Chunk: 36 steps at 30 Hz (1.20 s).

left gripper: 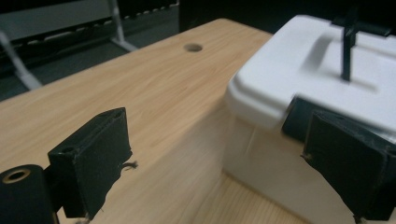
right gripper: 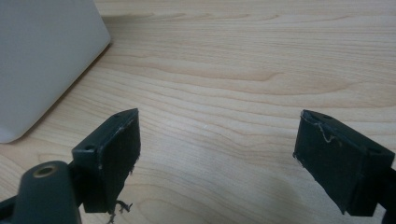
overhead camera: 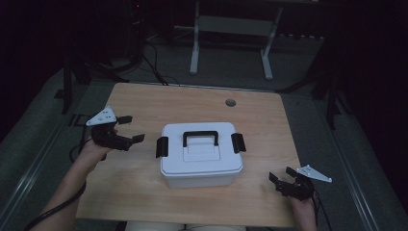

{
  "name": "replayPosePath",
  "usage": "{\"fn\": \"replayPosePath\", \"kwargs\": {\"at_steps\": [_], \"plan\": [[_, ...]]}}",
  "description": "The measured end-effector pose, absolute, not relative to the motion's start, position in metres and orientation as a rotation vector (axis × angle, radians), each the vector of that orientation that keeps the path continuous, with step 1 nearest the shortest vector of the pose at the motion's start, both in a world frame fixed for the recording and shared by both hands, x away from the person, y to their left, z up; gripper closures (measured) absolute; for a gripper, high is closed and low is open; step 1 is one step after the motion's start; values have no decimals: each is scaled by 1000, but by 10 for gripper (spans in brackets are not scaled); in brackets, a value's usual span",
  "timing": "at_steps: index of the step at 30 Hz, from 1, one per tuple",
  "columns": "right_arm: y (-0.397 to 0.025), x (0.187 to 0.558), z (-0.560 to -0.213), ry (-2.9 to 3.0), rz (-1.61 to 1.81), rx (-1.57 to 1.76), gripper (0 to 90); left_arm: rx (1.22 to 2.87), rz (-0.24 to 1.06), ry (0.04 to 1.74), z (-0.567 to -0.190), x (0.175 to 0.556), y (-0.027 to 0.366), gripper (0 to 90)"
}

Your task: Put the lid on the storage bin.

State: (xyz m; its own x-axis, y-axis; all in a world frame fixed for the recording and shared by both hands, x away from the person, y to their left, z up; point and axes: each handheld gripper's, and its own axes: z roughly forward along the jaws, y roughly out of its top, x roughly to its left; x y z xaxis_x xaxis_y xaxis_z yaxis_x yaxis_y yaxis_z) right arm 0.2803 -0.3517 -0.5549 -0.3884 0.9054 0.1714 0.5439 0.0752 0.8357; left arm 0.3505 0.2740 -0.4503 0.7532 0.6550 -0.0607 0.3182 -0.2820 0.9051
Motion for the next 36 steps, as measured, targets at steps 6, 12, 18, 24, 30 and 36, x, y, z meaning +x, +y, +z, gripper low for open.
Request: {"fn": "replayPosePath", "kwargs": {"at_steps": [6, 12, 18, 24, 30, 36], "plan": [[-352, 281, -555, 1965, 1238, 1439, 143, 1839, 425, 801, -470, 342, 292, 70], [-352, 281, -555, 1963, 1236, 1438, 142, 1845, 444, 891, -494, 334, 309, 70], [-352, 280, -555, 1962, 1237, 1438, 143, 1871, 442, 944, -514, 327, 314, 70], [-351, 280, -555, 1962, 1236, 1437, 143, 1880, 427, 994, -528, 319, 318, 70], [-351, 280, -555, 1959, 1233, 1434, 143, 1881, 411, 1021, -537, 308, 320, 70], [-351, 280, -555, 1953, 1231, 1429, 143, 1862, 436, 1072, -542, 296, 324, 70]]}}
